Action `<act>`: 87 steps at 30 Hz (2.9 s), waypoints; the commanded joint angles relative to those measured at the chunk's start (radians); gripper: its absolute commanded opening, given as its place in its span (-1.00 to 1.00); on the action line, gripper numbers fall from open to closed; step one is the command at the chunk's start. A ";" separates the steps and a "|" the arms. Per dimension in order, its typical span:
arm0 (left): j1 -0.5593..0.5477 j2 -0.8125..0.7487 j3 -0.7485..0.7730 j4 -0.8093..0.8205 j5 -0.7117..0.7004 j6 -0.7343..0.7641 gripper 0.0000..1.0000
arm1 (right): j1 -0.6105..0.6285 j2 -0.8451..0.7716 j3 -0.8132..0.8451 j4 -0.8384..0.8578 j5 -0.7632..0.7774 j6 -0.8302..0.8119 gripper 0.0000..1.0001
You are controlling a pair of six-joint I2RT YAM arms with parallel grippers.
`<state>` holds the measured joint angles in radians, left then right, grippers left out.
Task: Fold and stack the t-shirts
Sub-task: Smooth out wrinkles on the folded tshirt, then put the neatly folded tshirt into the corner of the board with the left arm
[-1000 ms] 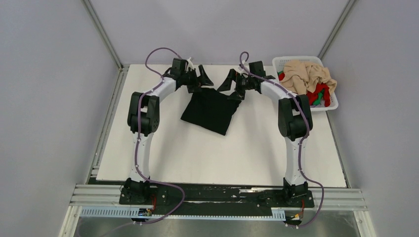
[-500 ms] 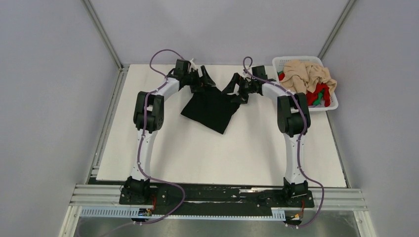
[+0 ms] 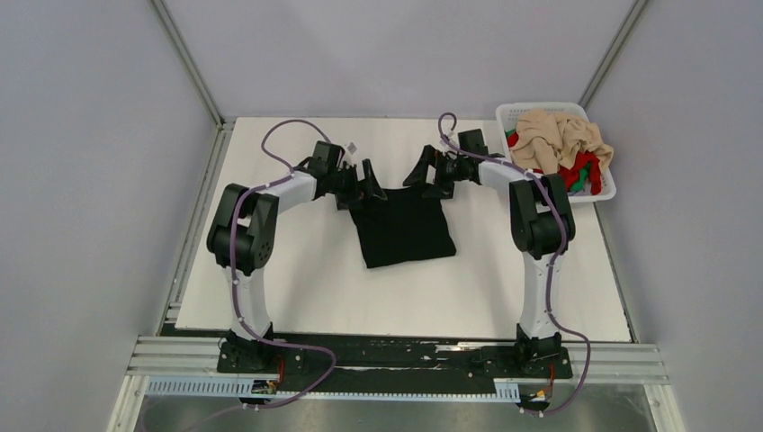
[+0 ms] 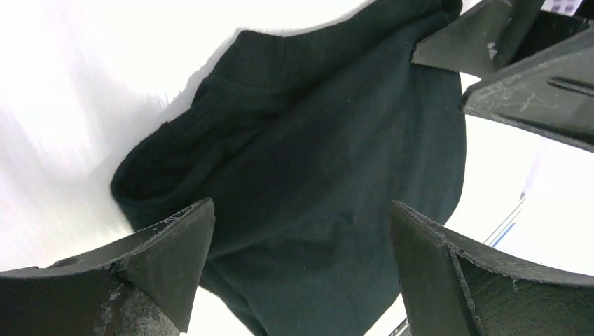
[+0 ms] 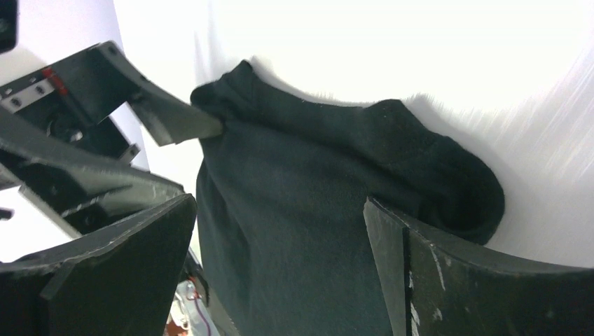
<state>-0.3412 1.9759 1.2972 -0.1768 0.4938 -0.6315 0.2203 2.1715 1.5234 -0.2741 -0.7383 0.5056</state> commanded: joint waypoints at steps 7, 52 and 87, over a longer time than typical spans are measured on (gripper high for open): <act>-0.033 -0.302 -0.050 -0.130 -0.168 0.073 1.00 | 0.044 -0.323 -0.140 -0.067 0.156 -0.068 1.00; 0.101 0.176 0.415 -0.277 -1.120 0.485 -1.00 | -0.039 -0.859 -0.541 -0.066 0.909 -0.085 1.00; 0.338 0.402 1.090 -0.344 -1.283 0.617 1.00 | -0.064 -0.828 -0.528 -0.030 0.915 -0.063 1.00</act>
<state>-0.0105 2.5500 2.3825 -0.4564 -0.8173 0.1070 0.1631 1.4029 0.9752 -0.3515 0.1959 0.3988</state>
